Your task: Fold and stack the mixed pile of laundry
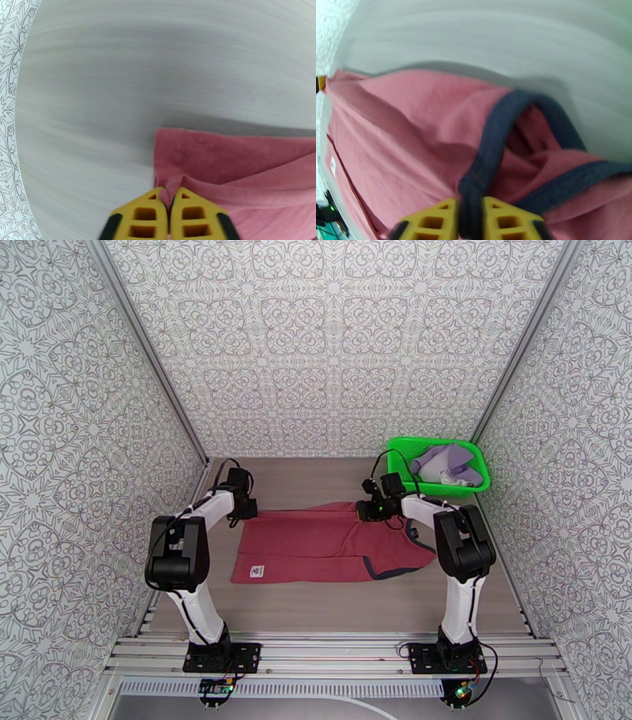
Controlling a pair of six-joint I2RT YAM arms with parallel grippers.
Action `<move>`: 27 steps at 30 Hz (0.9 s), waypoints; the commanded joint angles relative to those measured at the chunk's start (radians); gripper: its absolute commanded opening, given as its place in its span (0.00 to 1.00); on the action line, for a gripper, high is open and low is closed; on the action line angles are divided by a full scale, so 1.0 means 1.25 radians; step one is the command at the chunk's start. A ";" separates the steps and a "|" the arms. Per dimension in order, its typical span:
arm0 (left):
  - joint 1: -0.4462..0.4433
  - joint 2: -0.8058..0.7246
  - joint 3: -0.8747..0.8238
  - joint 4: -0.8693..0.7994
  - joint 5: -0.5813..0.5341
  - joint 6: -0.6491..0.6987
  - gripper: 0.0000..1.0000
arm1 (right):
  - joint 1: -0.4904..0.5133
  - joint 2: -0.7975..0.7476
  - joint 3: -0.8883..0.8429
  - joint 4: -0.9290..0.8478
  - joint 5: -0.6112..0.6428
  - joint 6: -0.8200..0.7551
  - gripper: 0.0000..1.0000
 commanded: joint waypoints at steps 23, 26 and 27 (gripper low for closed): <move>-0.022 -0.184 -0.063 -0.060 -0.078 -0.097 0.00 | 0.008 -0.027 0.118 -0.164 -0.023 0.015 0.35; -0.020 -0.125 -0.009 -0.063 -0.042 -0.104 0.00 | 0.009 0.039 0.182 -0.176 -0.034 0.025 0.22; -0.020 -0.099 0.011 -0.063 -0.032 -0.104 0.00 | 0.009 0.052 0.190 -0.178 -0.037 0.028 0.19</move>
